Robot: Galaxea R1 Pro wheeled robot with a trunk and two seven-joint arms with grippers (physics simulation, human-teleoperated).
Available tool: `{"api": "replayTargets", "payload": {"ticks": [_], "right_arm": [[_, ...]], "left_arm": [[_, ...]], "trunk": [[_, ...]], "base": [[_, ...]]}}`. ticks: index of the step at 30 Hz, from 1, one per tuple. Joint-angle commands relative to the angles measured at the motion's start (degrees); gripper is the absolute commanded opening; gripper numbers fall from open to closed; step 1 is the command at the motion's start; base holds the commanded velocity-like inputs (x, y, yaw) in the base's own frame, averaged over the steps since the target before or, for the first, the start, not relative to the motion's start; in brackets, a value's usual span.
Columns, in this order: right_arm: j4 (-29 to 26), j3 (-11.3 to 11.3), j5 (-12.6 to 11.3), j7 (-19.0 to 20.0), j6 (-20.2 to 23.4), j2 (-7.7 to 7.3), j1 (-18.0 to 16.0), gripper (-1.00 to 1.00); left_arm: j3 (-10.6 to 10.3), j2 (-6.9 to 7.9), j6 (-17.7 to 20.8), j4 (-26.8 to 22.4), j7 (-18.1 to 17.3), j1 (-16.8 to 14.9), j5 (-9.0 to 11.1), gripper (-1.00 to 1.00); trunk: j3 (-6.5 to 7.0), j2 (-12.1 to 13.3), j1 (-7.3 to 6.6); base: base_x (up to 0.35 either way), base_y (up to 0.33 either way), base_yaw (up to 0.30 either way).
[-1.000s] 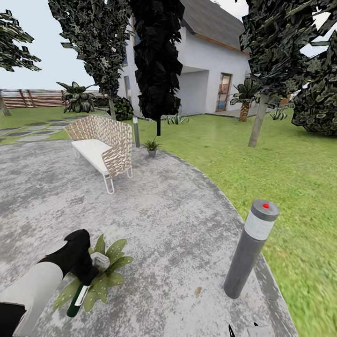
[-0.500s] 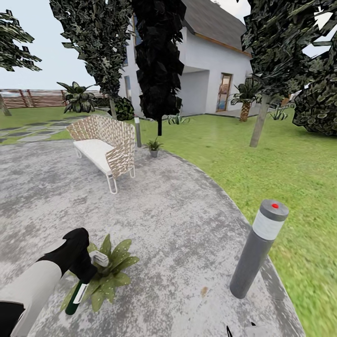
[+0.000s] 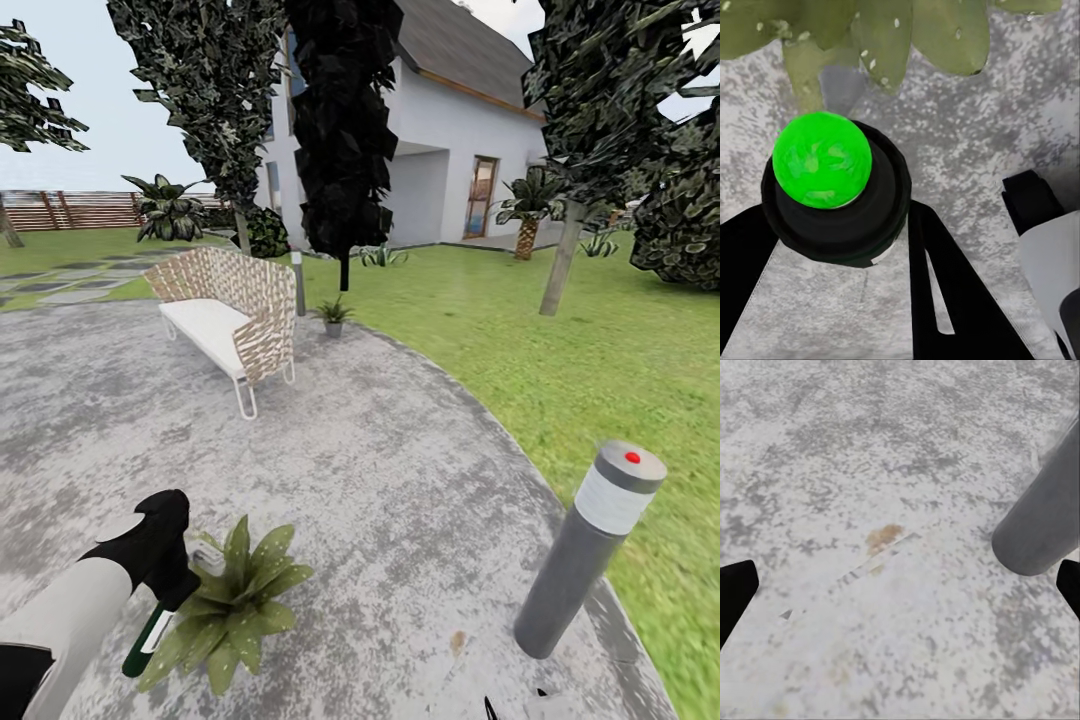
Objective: Pick up the pesticide atomizer in the garden and spray insectifuge to fully cover both potted plants in the garden.
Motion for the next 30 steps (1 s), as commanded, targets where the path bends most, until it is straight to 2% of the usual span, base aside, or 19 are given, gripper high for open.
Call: {"api": "replayTargets", "payload": {"ticks": [1,6,13,15,19,24,27,30], "right_arm": [[0.1,-0.5,0.6,-0.1,-0.2,-0.01,0.0,1.00],[0.1,-0.5,0.6,-0.1,-0.2,-0.01,0.0,1.00],[0.1,-0.5,0.6,-0.1,-0.2,-0.01,0.0,1.00],[0.1,-0.5,0.6,-0.1,-0.2,-0.01,0.0,1.00],[0.1,-0.5,0.6,-0.1,-0.2,-0.01,0.0,1.00],[0.1,-0.5,0.6,-0.1,-0.2,-0.01,0.0,1.00],[0.1,-0.5,0.6,-0.1,-0.2,-0.01,0.0,1.00],[0.2,-0.5,0.6,-0.1,-0.2,-0.01,0.0,1.00]], "left_arm": [[-0.3,-0.09,0.4,-0.1,-0.6,0.0,-0.4,-1.00],[-0.5,-0.26,0.3,-0.1,-0.5,0.4,-0.5,-1.00],[-0.4,1.17,0.2,0.0,-0.3,0.6,-0.6,-1.00],[-0.4,1.23,0.2,-0.1,-0.4,0.5,-2.1,-1.00],[-0.3,0.22,0.3,-0.1,-0.6,-0.1,-5.7,-1.00],[-0.4,-1.88,0.4,-0.1,-0.7,-0.3,-6.3,-1.00],[-0.5,-1.82,0.3,-0.1,-0.7,-0.3,-6.3,-1.00],[-0.5,-1.10,0.2,0.0,-0.6,0.2,-6.3,-1.00]], "trunk": [[-0.06,0.0,0.00],[-0.06,0.0,0.00],[-0.06,0.0,0.00],[-0.06,0.0,0.00],[-0.06,0.0,0.00],[-0.06,0.0,0.00],[-0.06,0.0,0.00],[-0.06,0.0,0.00]], "base": [[0.044,0.294,0.000],[0.011,0.242,0.000],[0.000,0.017,0.000],[0.000,0.000,0.000],[0.000,0.000,0.000],[0.000,0.000,0.000],[0.000,0.000,0.000],[0.000,0.000,0.000]]}}
